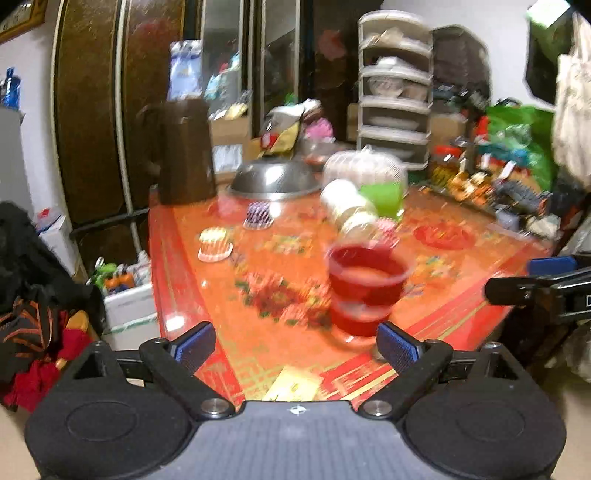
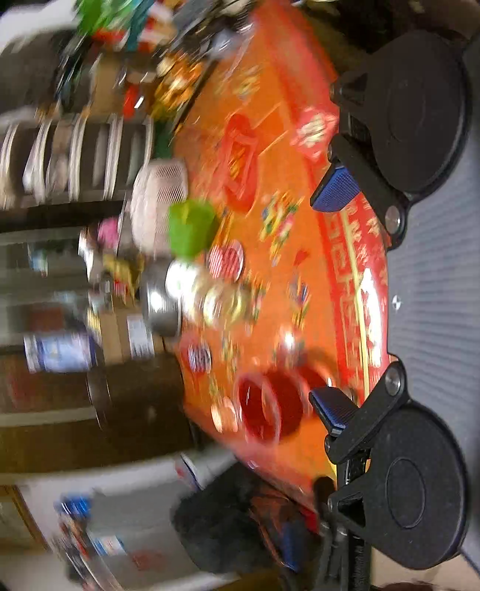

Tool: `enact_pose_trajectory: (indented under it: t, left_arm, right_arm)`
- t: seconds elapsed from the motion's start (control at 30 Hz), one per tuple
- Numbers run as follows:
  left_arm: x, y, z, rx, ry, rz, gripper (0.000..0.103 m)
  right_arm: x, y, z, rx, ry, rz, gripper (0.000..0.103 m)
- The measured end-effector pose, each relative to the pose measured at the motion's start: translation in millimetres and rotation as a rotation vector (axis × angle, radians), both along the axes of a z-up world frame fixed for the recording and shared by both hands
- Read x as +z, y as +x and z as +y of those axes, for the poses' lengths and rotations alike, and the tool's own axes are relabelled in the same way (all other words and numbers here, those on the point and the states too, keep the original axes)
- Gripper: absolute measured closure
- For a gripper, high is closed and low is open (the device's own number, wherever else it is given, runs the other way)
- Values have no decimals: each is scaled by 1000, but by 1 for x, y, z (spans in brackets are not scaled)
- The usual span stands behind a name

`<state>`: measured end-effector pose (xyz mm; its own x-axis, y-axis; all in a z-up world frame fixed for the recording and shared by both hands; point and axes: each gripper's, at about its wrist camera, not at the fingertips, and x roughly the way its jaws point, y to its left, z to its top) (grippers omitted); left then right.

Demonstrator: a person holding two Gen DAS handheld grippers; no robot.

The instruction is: Flip cup upright

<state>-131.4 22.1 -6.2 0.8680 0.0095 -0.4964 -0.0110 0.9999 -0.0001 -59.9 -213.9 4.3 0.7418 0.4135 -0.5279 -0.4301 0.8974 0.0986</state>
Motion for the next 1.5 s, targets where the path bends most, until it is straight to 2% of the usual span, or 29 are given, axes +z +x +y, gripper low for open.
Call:
enact_pose_trajectory:
  t: [0.1,0.2,0.27,0.6,1.03,1.5]
  left_arm:
    - [21,-6,-12,-6,27,12,6]
    - [36,-9,-21,-38,-29,-1,6]
    - [41,-8,-29,-59,-36,7,6]
    - [34,7,-36,-24,-63,76,6]
    - [30,10,-37,5,-56,100,6]
    - [32,10,-36,23,-53,96,6]
  right_arm:
    - [28,-12,-6,45,47,-34,1]
    - [48,-23,-10,50,39,-75,1]
    - [53,-27,-12,45,21,-94,1]
    - [38,-6,-21,59,95,-21,1]
    - [33,-6,-19,69,64,-14,1]
    - [36,-8,-19,71,75,-41,1]
